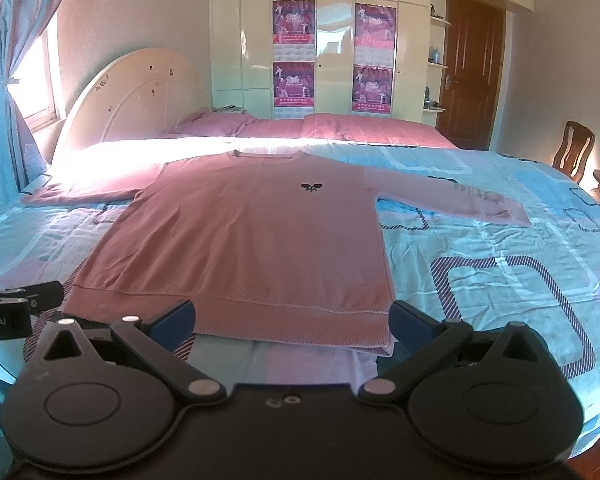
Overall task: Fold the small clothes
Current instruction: 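Move the right gripper to the sleeve cuff and close on it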
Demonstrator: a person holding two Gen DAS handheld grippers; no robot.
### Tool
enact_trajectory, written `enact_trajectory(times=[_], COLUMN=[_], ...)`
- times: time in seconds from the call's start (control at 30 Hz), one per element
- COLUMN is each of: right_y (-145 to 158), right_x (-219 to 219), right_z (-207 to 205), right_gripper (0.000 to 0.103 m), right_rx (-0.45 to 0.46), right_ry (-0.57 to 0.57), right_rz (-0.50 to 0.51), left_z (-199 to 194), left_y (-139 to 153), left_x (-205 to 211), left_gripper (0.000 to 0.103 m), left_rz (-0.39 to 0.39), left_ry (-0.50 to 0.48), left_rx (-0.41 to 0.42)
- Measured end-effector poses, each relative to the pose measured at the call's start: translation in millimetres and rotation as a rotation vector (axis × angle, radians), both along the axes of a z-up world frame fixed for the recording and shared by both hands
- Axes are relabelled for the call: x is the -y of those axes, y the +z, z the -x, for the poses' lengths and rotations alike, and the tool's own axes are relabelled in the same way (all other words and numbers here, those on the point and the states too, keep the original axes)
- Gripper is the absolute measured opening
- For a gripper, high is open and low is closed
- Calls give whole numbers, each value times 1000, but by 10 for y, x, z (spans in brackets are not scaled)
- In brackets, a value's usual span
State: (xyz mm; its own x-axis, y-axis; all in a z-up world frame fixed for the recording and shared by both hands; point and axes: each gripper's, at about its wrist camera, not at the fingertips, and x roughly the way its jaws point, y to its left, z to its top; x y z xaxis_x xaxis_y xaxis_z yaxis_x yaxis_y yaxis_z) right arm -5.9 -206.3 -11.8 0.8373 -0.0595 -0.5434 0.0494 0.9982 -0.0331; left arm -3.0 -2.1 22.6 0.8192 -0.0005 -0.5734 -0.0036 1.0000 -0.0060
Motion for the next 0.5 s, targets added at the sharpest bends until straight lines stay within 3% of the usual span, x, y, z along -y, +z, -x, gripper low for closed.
enact_trajectory(times=[0.33,0.5], right_y=[84,95], right_x=[137,328], right_z=[-279,-609], right_gripper=[103,103], right_rx=[45,62], right_ry=[-48,-63], right_rz=[10,3], left_z=[-386,-803], left_y=[49,102], left_x=[38,169], left_gripper=[103,103], left_rz=[20,36], left_ry=[-34,-28], left_rx=[50,86])
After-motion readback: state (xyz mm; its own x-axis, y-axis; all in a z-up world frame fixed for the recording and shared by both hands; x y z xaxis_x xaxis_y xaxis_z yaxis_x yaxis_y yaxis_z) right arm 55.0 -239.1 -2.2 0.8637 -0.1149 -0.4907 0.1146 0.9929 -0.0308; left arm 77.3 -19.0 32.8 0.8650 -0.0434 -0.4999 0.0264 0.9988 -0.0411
